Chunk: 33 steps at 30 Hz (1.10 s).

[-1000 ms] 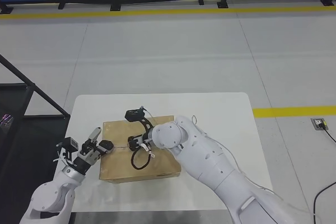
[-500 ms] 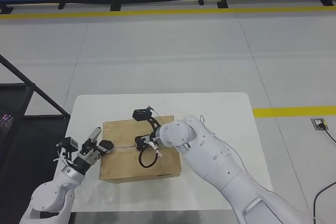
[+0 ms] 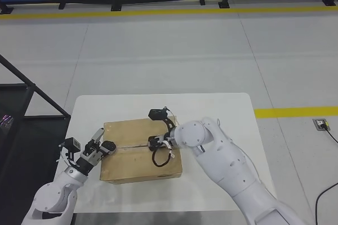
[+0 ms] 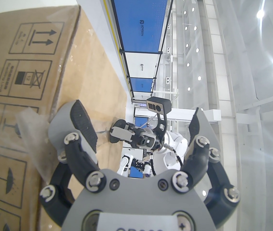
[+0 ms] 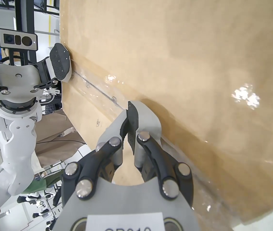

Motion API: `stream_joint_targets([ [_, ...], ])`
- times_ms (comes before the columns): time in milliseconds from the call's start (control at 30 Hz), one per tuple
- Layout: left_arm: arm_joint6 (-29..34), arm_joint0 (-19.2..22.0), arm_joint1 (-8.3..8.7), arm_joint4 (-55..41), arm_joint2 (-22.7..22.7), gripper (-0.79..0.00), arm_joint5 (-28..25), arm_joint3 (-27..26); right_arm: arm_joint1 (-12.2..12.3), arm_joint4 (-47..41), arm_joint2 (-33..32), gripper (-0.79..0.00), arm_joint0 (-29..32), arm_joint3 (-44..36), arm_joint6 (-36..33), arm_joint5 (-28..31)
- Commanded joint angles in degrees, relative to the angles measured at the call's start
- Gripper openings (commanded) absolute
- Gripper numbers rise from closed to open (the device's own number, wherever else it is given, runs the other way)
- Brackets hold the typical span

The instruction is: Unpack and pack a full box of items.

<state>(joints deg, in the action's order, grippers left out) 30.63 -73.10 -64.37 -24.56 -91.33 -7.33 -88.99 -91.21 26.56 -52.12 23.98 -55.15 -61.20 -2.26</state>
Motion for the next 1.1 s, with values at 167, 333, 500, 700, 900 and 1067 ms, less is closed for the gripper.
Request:
stream_joint_targets([
  [167,0.02,-0.07,0.01,0.01,-0.10,0.000,-0.01,0.04,1.71,-0.58,-4.61,-0.785,1.85,-1.27,-1.28,-1.75],
  [333,-0.01,-0.08,0.01,-0.11,-0.19,0.000,0.16,0.11,3.13,-0.54,-7.97,-0.785,4.29,-4.10,-1.89,-1.94],
  [500,0.05,-0.03,0.03,0.09,-0.20,0.000,0.19,0.15,4.52,0.40,-10.74,-0.785,7.30,-8.34,-3.09,-2.79],
  [700,-0.02,-0.08,0.05,0.06,-0.43,0.000,0.04,0.37,5.79,1.09,-13.26,-0.785,10.44,-12.33,-3.91,-4.09],
  [900,0.16,-0.28,0.15,-0.58,-1.52,0.000,-0.55,1.51,6.74,0.97,-15.07,-0.785,12.75,-15.36,-3.83,-4.18],
  [1067,0.62,-0.92,0.26,-1.76,-2.82,0.000,-1.14,2.45,7.18,0.90,-15.26,-0.785,13.51,-16.81,-3.86,-4.60],
])
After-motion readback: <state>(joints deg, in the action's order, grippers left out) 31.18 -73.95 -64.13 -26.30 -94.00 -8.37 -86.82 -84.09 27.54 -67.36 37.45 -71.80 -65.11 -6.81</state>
